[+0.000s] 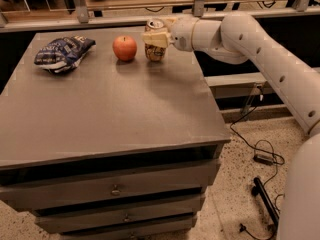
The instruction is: Move orange can near apple
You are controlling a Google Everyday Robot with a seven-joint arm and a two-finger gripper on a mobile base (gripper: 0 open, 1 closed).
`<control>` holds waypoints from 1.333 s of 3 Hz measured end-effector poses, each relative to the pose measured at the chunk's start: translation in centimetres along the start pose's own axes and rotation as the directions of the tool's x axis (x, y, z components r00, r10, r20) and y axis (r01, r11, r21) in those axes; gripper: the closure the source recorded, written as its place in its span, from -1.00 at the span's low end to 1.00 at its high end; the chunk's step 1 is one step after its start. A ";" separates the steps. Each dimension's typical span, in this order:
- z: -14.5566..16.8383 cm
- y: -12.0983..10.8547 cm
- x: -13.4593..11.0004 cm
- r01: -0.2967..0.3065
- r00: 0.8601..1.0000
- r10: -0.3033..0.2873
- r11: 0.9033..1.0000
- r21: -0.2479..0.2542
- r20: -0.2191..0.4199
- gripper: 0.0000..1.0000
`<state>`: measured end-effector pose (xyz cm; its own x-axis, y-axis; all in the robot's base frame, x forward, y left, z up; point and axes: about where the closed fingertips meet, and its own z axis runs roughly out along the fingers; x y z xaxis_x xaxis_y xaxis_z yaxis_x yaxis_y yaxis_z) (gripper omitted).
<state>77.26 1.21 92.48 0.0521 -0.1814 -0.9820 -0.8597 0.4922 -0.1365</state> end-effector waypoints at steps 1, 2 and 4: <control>0.3 0.2 0.0 -0.001 1.000 0.001 1.000 -0.004 0.001 -0.86; 0.4 0.3 0.0 -0.001 1.000 0.001 1.000 -0.008 0.001 -1.00; -4.3 0.6 -1.0 0.048 0.998 -0.048 0.999 0.004 -0.035 -1.00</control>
Offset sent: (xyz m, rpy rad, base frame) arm -0.0003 0.0025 -0.0004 0.0005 0.0007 0.0035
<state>74.46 -1.98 93.90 0.0756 -0.2347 -0.9691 -0.8541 0.4863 -0.1844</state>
